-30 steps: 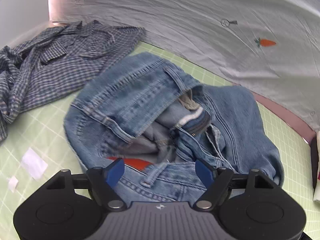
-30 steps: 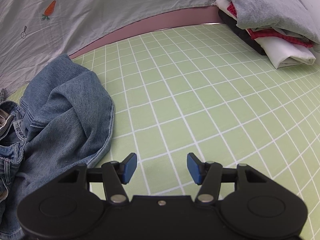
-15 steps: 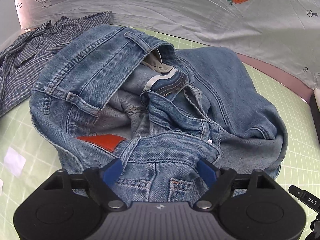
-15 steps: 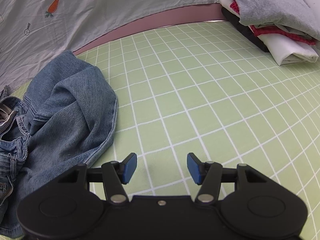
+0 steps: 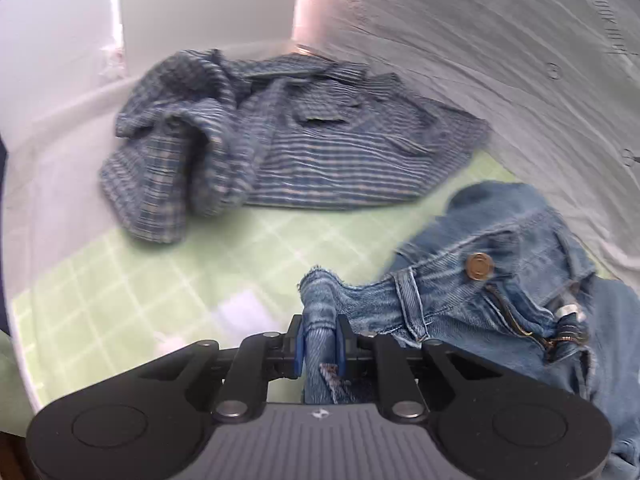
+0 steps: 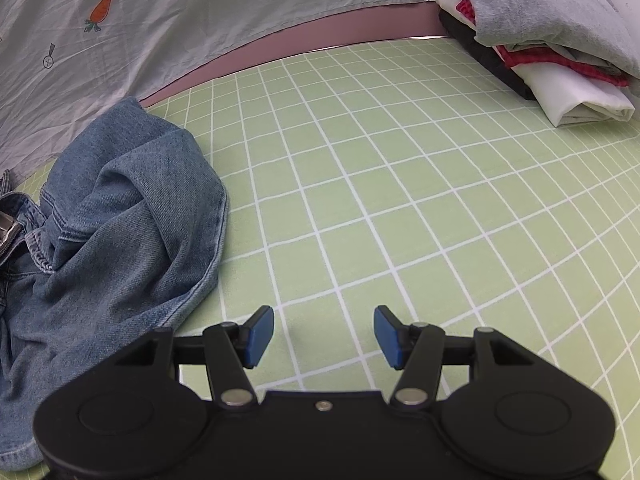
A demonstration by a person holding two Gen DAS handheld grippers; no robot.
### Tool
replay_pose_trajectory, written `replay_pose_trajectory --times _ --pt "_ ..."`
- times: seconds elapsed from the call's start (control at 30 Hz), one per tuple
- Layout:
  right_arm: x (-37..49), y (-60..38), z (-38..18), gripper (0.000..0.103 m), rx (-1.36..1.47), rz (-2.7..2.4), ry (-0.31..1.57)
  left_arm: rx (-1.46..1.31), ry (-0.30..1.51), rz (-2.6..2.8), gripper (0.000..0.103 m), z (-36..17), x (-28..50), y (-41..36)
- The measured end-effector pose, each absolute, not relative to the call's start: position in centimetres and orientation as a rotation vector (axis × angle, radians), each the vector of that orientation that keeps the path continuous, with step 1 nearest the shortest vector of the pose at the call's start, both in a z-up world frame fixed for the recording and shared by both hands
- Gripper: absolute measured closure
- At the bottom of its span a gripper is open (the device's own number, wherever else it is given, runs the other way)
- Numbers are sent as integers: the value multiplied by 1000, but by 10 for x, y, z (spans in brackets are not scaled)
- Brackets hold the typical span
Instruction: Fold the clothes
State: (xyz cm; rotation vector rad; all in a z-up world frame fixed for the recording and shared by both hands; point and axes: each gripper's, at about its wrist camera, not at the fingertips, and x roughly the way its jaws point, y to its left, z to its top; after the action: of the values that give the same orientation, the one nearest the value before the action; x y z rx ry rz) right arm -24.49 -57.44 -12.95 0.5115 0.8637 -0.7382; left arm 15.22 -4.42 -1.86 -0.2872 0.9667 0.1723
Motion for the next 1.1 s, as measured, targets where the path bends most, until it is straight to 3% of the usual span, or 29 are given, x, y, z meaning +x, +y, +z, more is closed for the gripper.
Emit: replay_pose_trajectory --times 0.33,0.73,0.8,0.87,1.1 --pt "-211 -596 -118 47 545 -711 825 -177 1011 261 80 -41 152 -47" --pt "-106 -643 -119 47 619 -614 759 -198 1054 305 75 -49 168 -44" --pt "-88 -648 -122 45 637 -583 758 -195 1059 314 75 -51 172 -45" --pt "-70 -653 -126 36 655 -552 757 -197 1066 321 75 -51 174 -46" --pt "-42 -644 -139 36 635 -480 803 -203 1074 320 75 -52 176 -44"
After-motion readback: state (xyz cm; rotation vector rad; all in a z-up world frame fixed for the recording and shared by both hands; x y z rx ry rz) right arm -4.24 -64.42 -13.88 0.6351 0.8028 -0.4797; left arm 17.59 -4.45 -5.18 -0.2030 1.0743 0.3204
